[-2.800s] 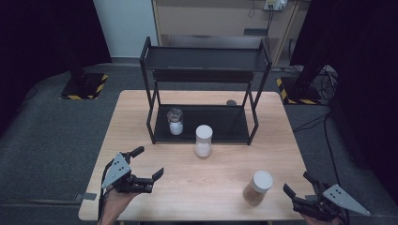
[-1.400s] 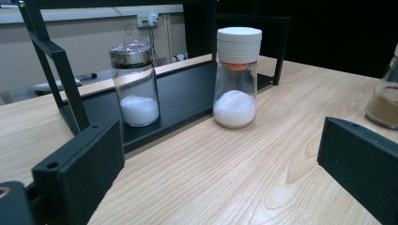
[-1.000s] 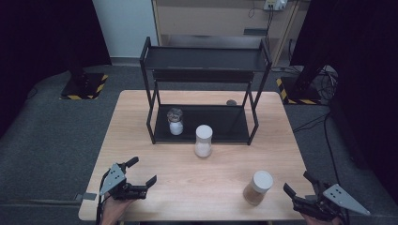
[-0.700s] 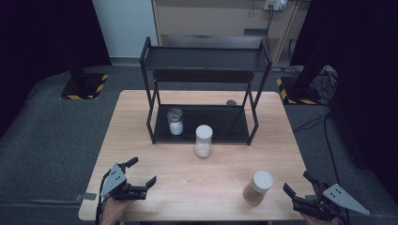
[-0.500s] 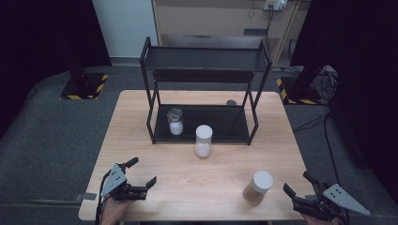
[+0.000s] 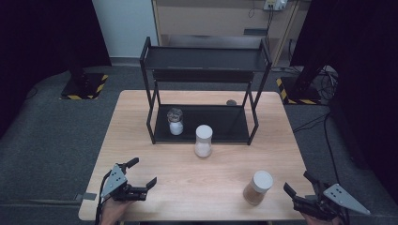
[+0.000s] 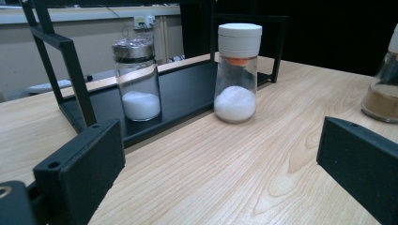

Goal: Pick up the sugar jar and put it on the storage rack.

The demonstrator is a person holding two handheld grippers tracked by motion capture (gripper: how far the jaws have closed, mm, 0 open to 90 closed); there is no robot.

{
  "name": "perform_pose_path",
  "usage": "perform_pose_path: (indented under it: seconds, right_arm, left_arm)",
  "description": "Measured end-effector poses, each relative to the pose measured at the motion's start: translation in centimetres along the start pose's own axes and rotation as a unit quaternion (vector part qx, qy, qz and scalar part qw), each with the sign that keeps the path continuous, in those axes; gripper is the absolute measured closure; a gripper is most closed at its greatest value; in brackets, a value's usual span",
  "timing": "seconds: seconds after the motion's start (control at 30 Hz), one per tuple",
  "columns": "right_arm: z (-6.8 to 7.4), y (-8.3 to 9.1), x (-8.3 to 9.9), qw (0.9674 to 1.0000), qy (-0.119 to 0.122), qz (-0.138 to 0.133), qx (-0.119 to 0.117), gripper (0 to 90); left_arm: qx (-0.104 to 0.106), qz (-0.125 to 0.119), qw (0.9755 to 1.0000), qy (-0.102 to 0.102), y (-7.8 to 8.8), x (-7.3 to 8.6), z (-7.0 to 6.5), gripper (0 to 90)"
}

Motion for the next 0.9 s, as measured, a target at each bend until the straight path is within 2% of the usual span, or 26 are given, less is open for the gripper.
perform_pose_path:
  seconds: [0.27,0.33,0.53,0.73,0.9]
  right_arm:
    - [-0.1,0.0,-0.2,1.0000,-0.004,0.007,-0.003,8.1]
    - [-0.2,-0.1,-0.4,0.9998,-0.014,0.010,-0.009,7.8]
    - [-0.3,-0.3,-0.9,0.9997,-0.018,0.014,-0.010,7.7]
    - [-0.4,-0.3,-2.0,0.9995,-0.024,0.010,-0.017,8.2]
    - [-0.2,-0.2,-3.2,0.9996,-0.017,0.006,-0.022,8.3]
  left_arm:
    - [0.002,-0.001,1.0000,0.003,0.0,-0.1,0.0,0.0]
    - [0.002,-0.001,1.0000,0.004,0.1,-0.1,0.0,0.0]
    - [0.004,0.001,0.9999,0.009,0.0,-0.1,0.0,0.0]
    - [0.006,-0.005,0.9998,0.018,0.1,0.1,0.2,0.0]
    - [0.007,-0.005,0.9998,0.018,0.0,0.1,0.3,0.0]
Point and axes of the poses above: each handheld gripper's, and its own axes: y roughly backward along the jaws, x roughly out of its underside, z roughly to its left, the point moved 4 cm from there along -y, roughly forward along the jaws, and after that the axes turned 15 degrees about x, right-handed, at the moved point
